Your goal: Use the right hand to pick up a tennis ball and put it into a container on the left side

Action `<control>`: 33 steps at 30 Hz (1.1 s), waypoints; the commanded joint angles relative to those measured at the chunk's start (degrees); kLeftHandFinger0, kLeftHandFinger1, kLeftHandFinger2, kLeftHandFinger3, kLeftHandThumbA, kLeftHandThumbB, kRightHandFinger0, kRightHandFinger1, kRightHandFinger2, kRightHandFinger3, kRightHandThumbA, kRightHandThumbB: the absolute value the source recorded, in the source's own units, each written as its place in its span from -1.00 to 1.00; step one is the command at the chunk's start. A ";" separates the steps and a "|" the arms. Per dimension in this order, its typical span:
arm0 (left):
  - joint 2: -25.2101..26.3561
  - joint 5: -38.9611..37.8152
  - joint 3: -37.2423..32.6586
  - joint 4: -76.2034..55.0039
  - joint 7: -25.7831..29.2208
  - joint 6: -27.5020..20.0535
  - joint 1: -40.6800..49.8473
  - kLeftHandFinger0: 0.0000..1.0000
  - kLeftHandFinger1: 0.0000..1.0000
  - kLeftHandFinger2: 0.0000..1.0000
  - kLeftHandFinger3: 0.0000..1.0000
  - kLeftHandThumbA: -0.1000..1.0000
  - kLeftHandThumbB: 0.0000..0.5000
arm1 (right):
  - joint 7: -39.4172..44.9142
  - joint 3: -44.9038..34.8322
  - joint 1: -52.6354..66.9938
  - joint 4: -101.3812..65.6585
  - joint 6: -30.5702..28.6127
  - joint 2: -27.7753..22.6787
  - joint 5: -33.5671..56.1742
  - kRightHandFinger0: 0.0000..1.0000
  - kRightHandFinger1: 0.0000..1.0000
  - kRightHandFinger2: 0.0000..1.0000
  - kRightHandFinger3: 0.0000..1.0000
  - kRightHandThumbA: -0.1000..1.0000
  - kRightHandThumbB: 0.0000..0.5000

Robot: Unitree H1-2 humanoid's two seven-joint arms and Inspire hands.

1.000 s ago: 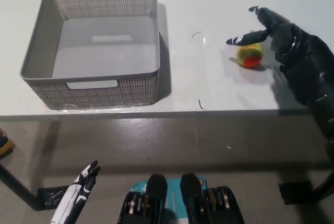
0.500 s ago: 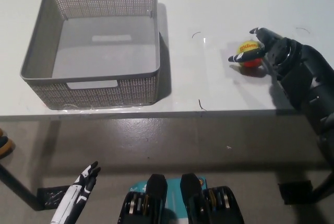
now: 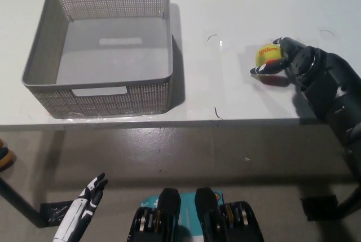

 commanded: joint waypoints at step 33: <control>0.99 0.00 0.25 -0.35 -0.16 -0.24 -1.50 1.00 1.00 1.00 1.00 1.00 0.73 | -22.88 -8.55 -3.58 -3.99 -17.61 1.17 7.99 -1.00 -0.44 0.42 0.51 -1.00 -0.37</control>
